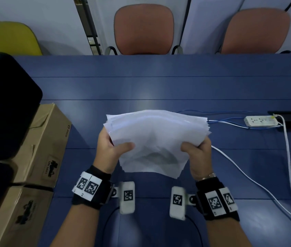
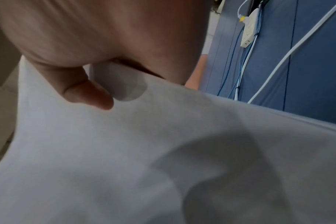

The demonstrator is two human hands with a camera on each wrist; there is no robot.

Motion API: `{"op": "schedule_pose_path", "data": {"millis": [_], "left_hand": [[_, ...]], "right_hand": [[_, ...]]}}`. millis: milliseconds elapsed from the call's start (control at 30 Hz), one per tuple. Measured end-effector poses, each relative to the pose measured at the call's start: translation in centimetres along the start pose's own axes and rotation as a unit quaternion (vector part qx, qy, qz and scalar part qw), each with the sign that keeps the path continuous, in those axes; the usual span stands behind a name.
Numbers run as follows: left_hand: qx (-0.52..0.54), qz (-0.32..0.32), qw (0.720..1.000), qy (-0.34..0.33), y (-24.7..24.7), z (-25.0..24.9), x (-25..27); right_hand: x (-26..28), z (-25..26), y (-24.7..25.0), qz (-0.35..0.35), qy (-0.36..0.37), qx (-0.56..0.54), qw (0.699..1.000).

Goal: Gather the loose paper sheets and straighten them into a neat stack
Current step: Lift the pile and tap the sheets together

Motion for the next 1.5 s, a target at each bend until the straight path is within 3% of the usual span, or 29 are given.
{"op": "schedule_pose_path", "data": {"millis": [100,233,433,600,733,933,1100,1200,1367,1500], "left_hand": [[-0.032,-0.014,0.999,0.004,1.7,1.0,-0.1],[-0.064,0.009,0.997,0.035,0.4,2.0,0.8],[-0.019,0.001,1.000,-0.015,1.7,0.3,0.0],[-0.056,0.028,0.998,0.001,0.0,0.4,-0.1],[-0.029,0.017,0.999,-0.010,0.7,-0.1,-0.4],[-0.010,0.040,0.997,0.068,0.7,3.1,0.1],[0.025,-0.014,0.995,0.092,3.0,4.9,0.5],[-0.015,0.012,0.990,0.141,2.5,6.9,1.5],[-0.055,-0.019,0.993,0.106,2.7,7.1,2.6],[-0.086,0.069,0.985,0.135,2.3,7.4,4.4]], "right_hand": [[-0.4,-0.3,0.9,0.004,0.004,0.001,1.000],[-0.8,-2.3,-0.2,0.003,-0.069,0.053,0.996],[-0.5,0.2,0.5,0.035,0.008,-0.022,0.999],[-1.1,-1.2,-0.6,0.042,-0.038,0.039,0.998],[-1.0,-0.2,0.2,0.047,0.002,0.018,0.999],[-2.1,-3.3,0.8,0.049,-0.095,0.058,0.993],[-2.3,-3.2,2.6,0.038,-0.071,0.030,0.996],[-2.0,-5.2,2.0,0.056,-0.124,0.088,0.987],[-0.2,-5.7,2.2,0.041,-0.114,0.072,0.990],[1.2,-6.4,2.9,0.075,-0.112,0.104,0.985]]}}
Point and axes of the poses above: each hand's wrist, its own x-axis away from the middle knuckle, its own y-axis out of the back of the hand, z = x × y, the point moved 7 cm from there along -x, towards the middle knuckle, and after that the axes turned 10 degrees about -y, right-handed, at the moved point
